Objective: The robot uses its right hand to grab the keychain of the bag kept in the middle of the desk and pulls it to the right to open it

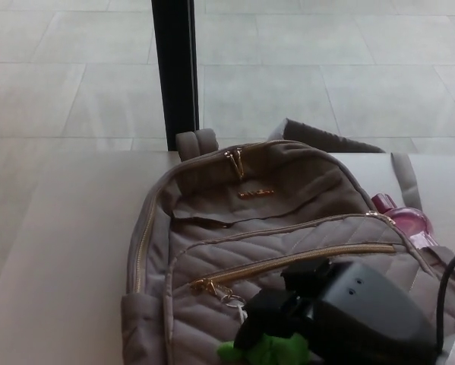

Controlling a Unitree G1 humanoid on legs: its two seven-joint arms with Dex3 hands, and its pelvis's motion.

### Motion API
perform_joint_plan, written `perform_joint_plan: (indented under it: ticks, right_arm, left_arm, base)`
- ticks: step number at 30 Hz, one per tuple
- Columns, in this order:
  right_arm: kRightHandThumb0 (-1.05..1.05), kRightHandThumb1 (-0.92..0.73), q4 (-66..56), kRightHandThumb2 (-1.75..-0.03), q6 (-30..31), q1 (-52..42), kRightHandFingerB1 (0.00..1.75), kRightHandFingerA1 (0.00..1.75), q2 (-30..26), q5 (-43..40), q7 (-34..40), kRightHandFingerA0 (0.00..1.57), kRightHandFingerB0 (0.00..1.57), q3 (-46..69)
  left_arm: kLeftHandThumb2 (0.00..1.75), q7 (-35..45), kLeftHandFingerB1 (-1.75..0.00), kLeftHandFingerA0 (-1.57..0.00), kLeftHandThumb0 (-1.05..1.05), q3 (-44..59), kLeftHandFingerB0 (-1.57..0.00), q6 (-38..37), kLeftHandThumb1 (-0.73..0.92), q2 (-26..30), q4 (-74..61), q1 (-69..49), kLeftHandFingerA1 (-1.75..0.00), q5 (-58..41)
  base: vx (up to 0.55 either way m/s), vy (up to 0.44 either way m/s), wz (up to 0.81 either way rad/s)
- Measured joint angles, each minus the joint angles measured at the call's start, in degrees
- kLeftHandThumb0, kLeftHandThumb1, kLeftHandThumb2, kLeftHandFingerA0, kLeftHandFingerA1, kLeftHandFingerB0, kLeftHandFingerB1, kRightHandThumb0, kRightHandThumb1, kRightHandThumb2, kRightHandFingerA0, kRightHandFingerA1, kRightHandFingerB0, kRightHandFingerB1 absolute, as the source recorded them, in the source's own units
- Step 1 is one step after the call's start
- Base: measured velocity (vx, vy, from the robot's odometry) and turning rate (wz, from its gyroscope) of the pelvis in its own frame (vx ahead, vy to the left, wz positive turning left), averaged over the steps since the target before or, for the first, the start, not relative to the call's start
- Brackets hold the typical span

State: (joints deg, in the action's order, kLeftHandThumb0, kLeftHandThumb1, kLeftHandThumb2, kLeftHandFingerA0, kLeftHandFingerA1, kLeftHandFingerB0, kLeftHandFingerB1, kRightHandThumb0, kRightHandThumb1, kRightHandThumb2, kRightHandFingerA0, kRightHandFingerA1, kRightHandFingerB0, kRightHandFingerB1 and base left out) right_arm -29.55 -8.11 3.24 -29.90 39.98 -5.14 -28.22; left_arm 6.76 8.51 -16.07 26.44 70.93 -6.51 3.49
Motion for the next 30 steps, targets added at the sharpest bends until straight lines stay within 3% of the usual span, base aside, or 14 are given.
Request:
perform_joint_plan:
  ticks: [2, 5, 6, 7, 9, 12, 15, 23, 30]
  right_arm:
    - [-0.58, -0.57, 0.05, -1.03, -0.12, -0.65, 1.15, 1.74, 0.96, 1.16, 0.55, 1.29, 0.9, 0.14]
    - [-0.54, -0.52, 0.15, -1.06, -0.39, -1.27, 1.17, 1.75, 1.95, 2.6, 1.04, 1.22, 0.92, 0.35]
    - [-0.57, -0.5, 0.31, -1.11, -0.55, -1.5, 1.12, 1.55, 2.39, 2.92, 1.34, 1.39, 0.94, 0.47]
    - [-0.53, -0.57, 0.57, -1.12, -0.9, -1.77, 1.18, 1.75, 2.7, 3.14, 1.78, 1.26, 0.9, 0.71]
    - [-0.52, -0.62, 1.06, -1.07, -1.71, -2.25, 1.21, 1.75, 2.95, 3.22, 2.54, 1.19, 0.86, 1.3]
    - [-0.48, -0.66, 2.02, -1.01, -3.4, -3.02, 1.4, 1.75, 2.97, 3.12, 3.77, 1.09, 0.78, 2.42]
    - [-0.48, -0.55, 3.09, -1.32, -5.42, -4.05, 1.75, 1.75, 2.98, 2.56, 5.33, 1.08, 0.78, 3.96]
    - [-0.53, -0.59, 6.07, -1.35, -9.87, -4.9, 1.75, 1.75, 1.8, -0.05, 6.51, 1.15, 0.83, 9.44]
    - [-0.49, -0.56, 8.73, -1.36, -13.22, -2.81, 1.75, 1.75, -3.09, -2.38, 5.5, 1.21, 0.84, 16.06]
  left_arm:
    - [0.65, -0.02, -0.41, -0.59, -0.65, 0.06, -0.49, 0.0, 0.82, -0.11, 0.04, 0.06, -0.55, -0.04]
    - [0.65, -0.09, -0.41, -0.57, -0.69, 0.06, -0.49, 0.0, 0.82, -0.2, 0.2, 0.16, -0.52, -0.04]
    - [0.64, -0.18, -0.41, -0.59, -0.69, 0.01, -0.5, -0.01, 0.83, -0.2, 0.35, 0.21, -0.54, 0.0]
    - [0.65, -0.25, -0.41, -0.57, -0.7, -0.02, -0.49, -0.01, 0.83, -0.2, 0.44, 0.2, -0.54, 0.02]
    - [0.66, -0.34, -0.41, -0.59, -0.7, -0.06, -0.48, -0.01, 0.85, -0.2, 0.44, 0.11, -0.53, 0.04]
    - [0.65, -0.57, -0.43, -0.58, -0.71, -0.43, -0.5, -0.02, 0.84, -0.2, 0.3, -0.01, -0.58, 0.19]
    - [0.65, -0.56, -0.42, -0.62, -0.71, -0.38, -0.5, -0.08, 0.84, -0.2, 0.34, -0.11, -0.61, 0.15]
    - [0.65, -0.57, -0.44, -0.63, -0.7, -0.16, -0.53, -0.18, 0.85, -0.22, 0.89, -0.05, -0.65, 0.09]
    - [0.65, -0.58, -0.44, -0.64, -0.68, -0.05, -0.53, -0.42, 0.84, -0.22, 0.93, -0.36, -0.64, 0.06]
  base:
    - [0.0, 0.0, 0.0]
    - [0.0, 0.0, 0.0]
    - [0.0, 0.0, 0.0]
    - [0.0, 0.0, 0.0]
    - [0.0, 0.0, 0.0]
    - [0.0, 0.0, 0.0]
    - [0.0, 0.0, 0.0]
    - [0.0, 0.0, 0.0]
    - [0.0, 0.0, 0.0]
